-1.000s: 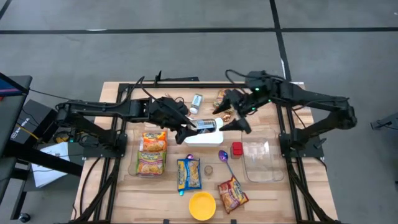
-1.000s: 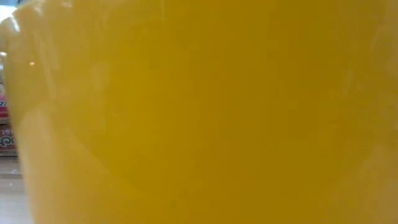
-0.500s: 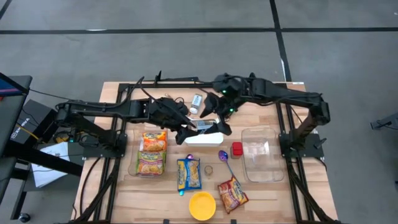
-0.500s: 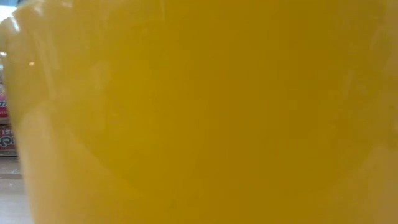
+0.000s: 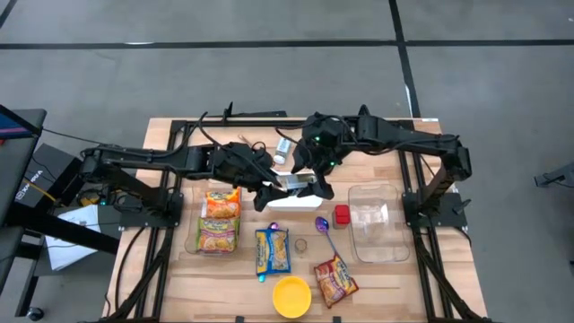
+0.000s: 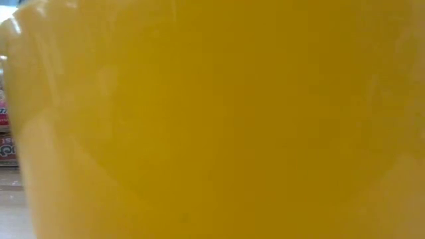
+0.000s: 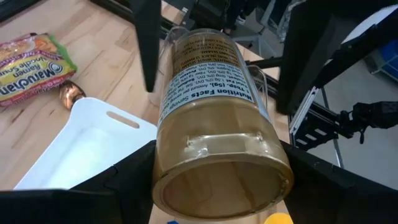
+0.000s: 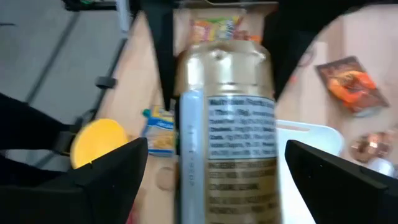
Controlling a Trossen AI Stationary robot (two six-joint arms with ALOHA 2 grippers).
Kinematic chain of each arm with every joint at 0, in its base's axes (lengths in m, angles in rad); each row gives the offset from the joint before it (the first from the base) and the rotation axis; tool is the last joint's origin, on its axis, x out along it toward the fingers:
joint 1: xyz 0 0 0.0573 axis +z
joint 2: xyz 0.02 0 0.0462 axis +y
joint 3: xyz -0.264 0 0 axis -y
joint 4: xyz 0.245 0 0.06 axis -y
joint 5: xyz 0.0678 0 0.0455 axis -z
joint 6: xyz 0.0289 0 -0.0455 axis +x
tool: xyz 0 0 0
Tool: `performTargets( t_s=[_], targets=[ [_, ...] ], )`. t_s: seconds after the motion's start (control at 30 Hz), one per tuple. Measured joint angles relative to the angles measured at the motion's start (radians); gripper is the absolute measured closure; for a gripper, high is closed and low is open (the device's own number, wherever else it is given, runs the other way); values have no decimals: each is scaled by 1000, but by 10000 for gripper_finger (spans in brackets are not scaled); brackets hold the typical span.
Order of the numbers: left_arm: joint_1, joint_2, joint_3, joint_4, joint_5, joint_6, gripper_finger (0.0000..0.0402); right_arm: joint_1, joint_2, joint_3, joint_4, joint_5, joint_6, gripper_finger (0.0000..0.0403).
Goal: Pick & Place Food Item
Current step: Put the gold seasoning bottle into the right transparent bin
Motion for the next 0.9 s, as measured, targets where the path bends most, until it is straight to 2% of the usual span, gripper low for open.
performTargets(
  t_s=[0.47, 0.6, 0.83, 0.9],
  targets=[
    [0, 0, 0, 31, 0, 0, 134, 3, 0, 0, -24, 68, -7, 36],
    [0, 0, -1, 46, 0, 0, 134, 3, 0, 0, -51, 68, -10, 59],
    [0, 0, -1, 49, 1, 1, 134, 4, 0, 0, -57, 68, -11, 129],
    [0, 0, -1, 49, 1, 0, 134, 4, 0, 0, -57, 68, -11, 132]
  ],
)
